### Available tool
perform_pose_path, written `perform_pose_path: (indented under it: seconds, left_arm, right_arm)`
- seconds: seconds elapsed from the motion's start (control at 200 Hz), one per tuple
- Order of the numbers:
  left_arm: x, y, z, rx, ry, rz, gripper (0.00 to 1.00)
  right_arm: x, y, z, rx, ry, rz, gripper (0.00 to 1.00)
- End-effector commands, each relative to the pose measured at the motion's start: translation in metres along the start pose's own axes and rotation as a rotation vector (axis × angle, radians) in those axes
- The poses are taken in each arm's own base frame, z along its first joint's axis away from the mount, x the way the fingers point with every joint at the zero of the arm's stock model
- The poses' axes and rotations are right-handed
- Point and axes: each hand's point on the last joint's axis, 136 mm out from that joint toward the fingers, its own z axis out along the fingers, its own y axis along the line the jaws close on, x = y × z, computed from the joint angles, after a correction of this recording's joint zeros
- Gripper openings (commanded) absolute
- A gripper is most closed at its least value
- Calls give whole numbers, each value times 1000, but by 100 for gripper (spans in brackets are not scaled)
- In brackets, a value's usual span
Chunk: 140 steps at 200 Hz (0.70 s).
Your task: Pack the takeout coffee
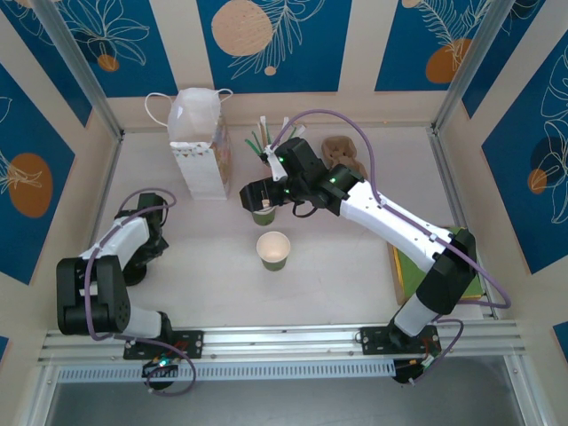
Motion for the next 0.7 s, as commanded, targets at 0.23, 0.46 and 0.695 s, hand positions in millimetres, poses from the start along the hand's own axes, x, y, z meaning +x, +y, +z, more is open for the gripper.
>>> perform_pose_path:
  seconds: [0.23, 0.46, 0.695]
  left_arm:
    - [-3, 11, -25, 38, -14, -30, 18]
    - [-8, 16, -37, 54, -47, -34, 18]
    - [-2, 15, -26, 29, -24, -16, 33]
  right_arm:
    - [-2, 8, -3, -23, 4, -14, 99]
    - [-3, 10, -2, -32, 5, -12, 99]
    - [-2, 11, -2, -31, 8, -14, 99]
